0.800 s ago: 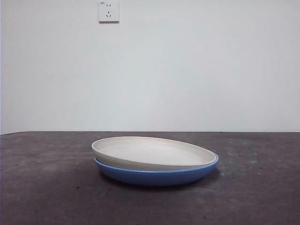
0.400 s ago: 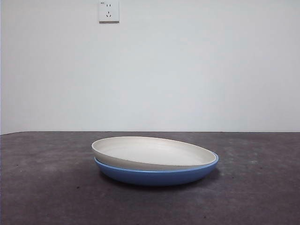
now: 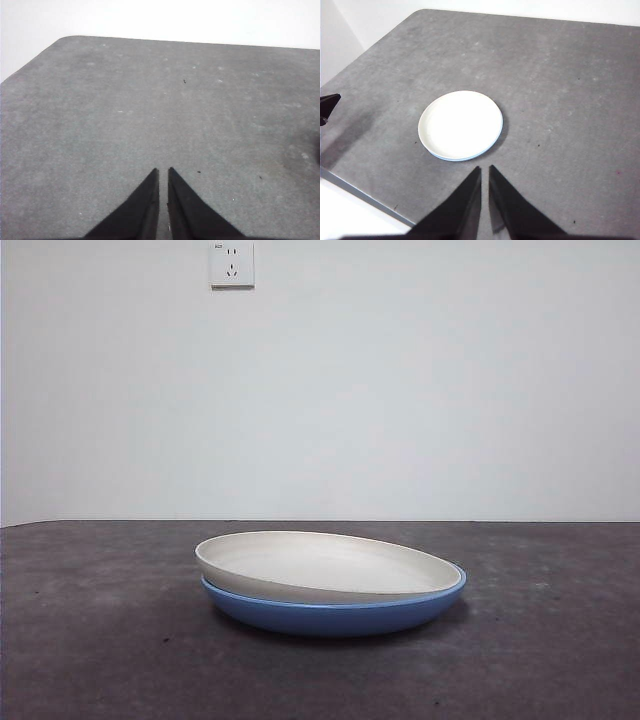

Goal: Pick up the white plate, put it on the blue plate, put it on desk

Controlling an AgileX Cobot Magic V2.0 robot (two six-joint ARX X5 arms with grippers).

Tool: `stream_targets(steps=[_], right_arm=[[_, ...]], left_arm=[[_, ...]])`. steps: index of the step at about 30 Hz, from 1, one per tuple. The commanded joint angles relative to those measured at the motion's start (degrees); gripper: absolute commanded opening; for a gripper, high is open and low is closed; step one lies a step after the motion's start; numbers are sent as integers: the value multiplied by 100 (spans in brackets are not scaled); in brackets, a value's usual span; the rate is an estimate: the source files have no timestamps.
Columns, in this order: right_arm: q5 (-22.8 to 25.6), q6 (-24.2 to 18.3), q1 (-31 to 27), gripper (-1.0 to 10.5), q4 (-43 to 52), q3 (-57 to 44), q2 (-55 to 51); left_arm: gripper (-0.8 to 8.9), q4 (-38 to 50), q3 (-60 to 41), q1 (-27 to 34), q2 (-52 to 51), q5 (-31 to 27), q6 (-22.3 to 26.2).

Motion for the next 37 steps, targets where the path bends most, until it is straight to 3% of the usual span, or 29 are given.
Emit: stream_targets(steps=[1,4,13,16,21,25,34,37], right_arm=[[26,-719,-199,23,-44,-15,-11],[-24,-1261,-621,23,1021,-723,-236],[-31,-1270,-1681,23,5906,-4660,-1397],[17,-1272,-1810,23,6787,-5766,-1731],[461,-1123,-1823,23,7257,-6907,-2256],[1088,-1005,-1818,23,7270,-7390,-2632],[2288,-857,-1786,23,6695,-7573,-2656],[2271,-857,-1781,23,6677,-7573,-2656]], left_arm=[[29,66,-120,2,-11,-15,-59],[29,66,-120,2,-11,-15,-59],[29,66,-120,2,-11,-13,-59],[29,66,-120,2,-11,-15,-59],[29,66,-120,2,-11,-15,-59],[29,66,-120,2,-11,-15,-59],[29,68,-120,2,-11,-15,-59],[29,70,-120,2,-11,-13,-59]])
